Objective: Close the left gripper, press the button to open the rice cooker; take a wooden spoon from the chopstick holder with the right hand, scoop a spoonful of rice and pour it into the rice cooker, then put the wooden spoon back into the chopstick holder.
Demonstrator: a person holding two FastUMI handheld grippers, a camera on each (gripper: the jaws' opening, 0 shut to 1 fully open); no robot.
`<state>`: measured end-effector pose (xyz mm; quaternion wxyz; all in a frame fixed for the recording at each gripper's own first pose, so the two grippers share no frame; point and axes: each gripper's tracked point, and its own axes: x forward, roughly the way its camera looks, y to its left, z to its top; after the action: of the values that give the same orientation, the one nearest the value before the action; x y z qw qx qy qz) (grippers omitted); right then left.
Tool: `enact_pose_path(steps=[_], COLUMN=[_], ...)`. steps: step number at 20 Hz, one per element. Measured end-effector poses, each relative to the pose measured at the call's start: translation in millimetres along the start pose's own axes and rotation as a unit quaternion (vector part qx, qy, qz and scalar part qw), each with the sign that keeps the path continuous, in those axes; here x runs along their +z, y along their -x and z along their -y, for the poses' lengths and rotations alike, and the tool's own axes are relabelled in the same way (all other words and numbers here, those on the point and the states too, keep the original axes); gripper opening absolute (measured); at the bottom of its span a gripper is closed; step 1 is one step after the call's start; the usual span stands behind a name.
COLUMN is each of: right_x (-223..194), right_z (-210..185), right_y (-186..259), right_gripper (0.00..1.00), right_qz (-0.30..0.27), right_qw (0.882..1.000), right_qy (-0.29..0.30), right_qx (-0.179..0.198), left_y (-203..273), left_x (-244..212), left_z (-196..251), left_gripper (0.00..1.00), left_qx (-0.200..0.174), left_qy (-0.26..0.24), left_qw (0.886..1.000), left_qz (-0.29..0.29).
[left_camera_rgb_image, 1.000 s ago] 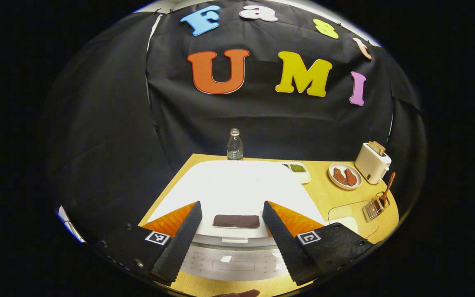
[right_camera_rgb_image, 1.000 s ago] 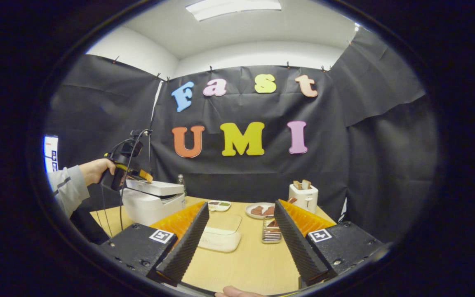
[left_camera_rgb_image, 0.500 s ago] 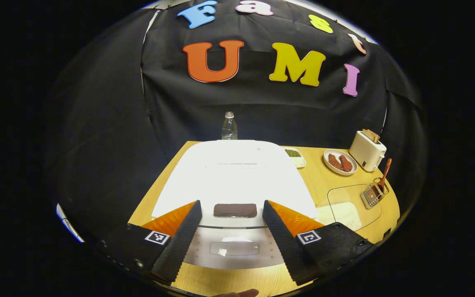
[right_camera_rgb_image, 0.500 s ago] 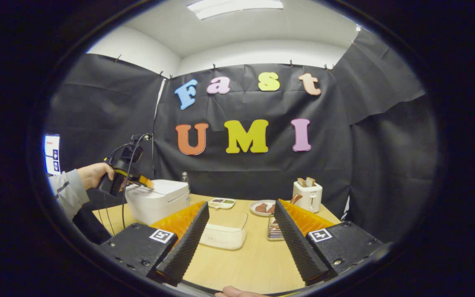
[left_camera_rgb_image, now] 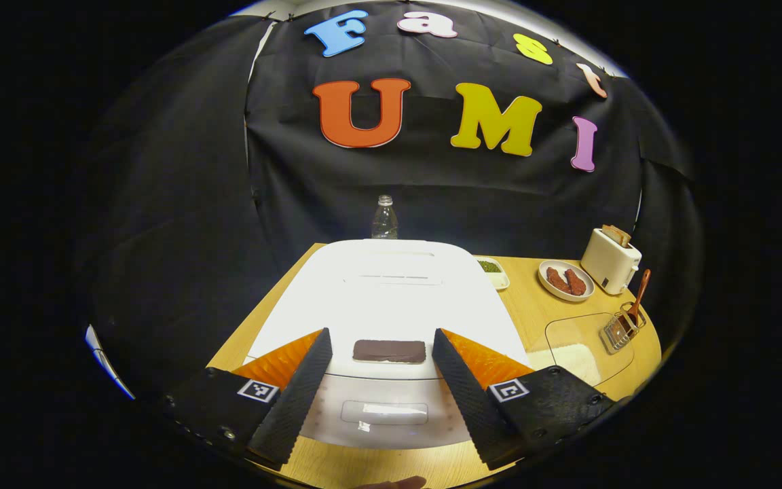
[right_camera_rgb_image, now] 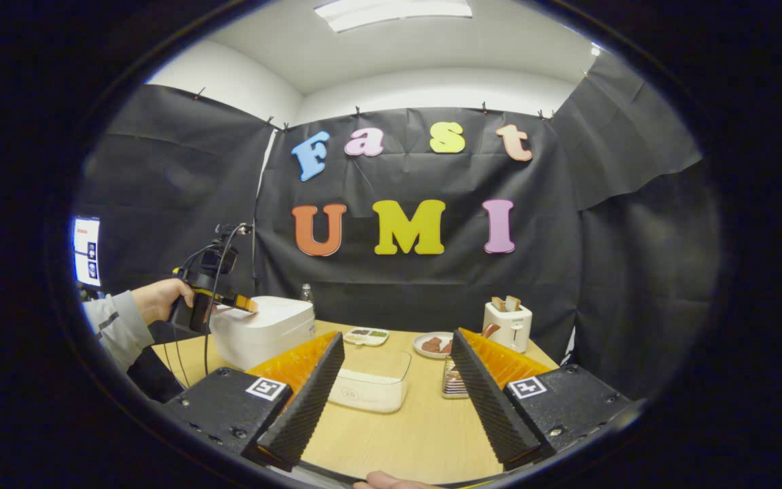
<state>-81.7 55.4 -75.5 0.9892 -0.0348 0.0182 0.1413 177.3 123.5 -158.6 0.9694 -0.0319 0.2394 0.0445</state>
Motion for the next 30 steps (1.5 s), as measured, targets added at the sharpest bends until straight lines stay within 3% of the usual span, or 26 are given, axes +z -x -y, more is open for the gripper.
enact_pose_path(steps=[5, 15, 20, 23, 30], right_x=[7, 9, 19, 28, 39], right_z=[15, 29, 30, 24, 24], right_y=[-3, -1, 8, 15, 27], right_gripper=[1.00, 0.97, 0.97, 0.97, 1.00], right_qz=[0.005, 0.001, 0.010, 0.019, 0.035], right_qw=[1.000, 0.998, 0.998, 0.998, 0.998], right_qy=[-0.014, -0.038, -0.029, -0.037, -0.036], right_qx=[-0.027, -0.044, -0.048, -0.045, -0.046], left_y=[17, 148, 217, 254, 297], left_x=[11, 39, 46, 44, 8], left_z=[-3, 47, 73, 87, 116], left_gripper=[0.94, 0.94, 0.95, 0.94, 0.95], left_qx=[0.021, -0.022, -0.041, -0.036, -0.028], left_qy=[-0.010, -0.036, -0.010, -0.016, -0.038], left_qw=[0.999, 0.988, 0.976, 0.968, 0.965], left_qz=[0.030, 0.148, 0.212, 0.246, 0.260])
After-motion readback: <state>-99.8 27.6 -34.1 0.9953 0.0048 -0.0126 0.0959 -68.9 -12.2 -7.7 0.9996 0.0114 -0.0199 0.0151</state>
